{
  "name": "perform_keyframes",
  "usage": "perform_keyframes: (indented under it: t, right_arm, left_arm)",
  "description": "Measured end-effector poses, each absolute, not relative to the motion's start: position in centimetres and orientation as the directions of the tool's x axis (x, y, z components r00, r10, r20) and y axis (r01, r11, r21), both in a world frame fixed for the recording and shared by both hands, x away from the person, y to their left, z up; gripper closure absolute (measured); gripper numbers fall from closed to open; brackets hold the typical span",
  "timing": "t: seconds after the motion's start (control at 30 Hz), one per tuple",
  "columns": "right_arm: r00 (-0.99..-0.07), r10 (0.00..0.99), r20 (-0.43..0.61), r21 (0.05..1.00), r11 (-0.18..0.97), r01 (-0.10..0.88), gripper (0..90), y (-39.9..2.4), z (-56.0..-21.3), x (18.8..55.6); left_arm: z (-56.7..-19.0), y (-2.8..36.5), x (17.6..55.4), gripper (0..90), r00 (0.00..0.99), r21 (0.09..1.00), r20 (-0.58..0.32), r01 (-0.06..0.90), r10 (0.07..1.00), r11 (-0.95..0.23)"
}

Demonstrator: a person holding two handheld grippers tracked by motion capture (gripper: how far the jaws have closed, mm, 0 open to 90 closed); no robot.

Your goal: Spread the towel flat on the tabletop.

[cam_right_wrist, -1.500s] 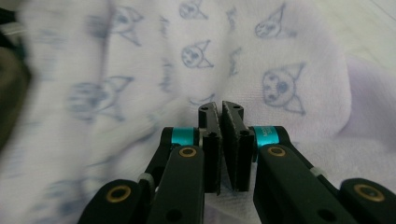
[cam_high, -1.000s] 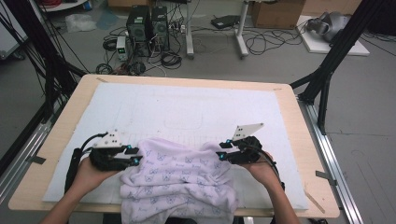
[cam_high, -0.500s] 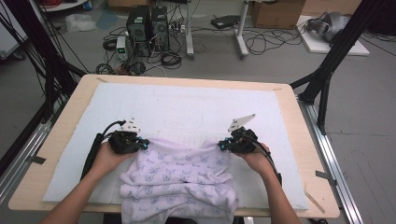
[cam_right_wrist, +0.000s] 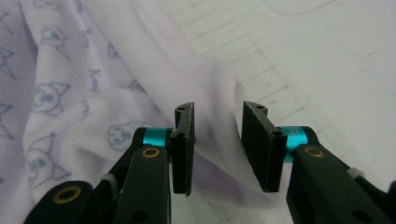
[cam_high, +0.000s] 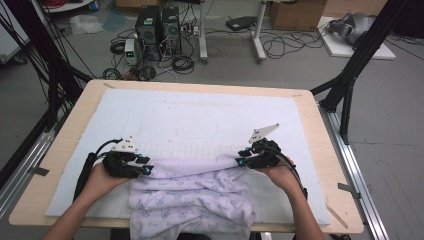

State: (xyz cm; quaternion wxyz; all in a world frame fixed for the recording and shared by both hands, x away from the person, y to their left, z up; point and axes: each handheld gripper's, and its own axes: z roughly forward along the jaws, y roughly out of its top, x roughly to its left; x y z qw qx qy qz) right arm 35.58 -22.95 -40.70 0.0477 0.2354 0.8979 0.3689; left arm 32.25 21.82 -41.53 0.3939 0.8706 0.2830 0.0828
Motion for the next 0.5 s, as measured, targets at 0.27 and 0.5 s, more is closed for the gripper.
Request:
perform_keyframes:
  t: [0.27, 0.5]
  right_arm:
    - [-0.860, 0.499, 0.105, 0.653, 0.618, 0.438, 59.9, -23.7, -41.8, 36.5]
    - [-0.861, 0.501, 0.087, 0.625, 0.645, 0.439, 64.2, -23.1, -42.6, 36.8]
  left_arm:
    - [-40.7, 21.1, 34.9, 64.0, 0.808, 0.766, -0.141, 0.455, 0.573, -0.454]
    - [-42.8, 19.6, 34.9, 62.2, 0.813, 0.663, -0.098, 0.484, 0.574, -0.571]
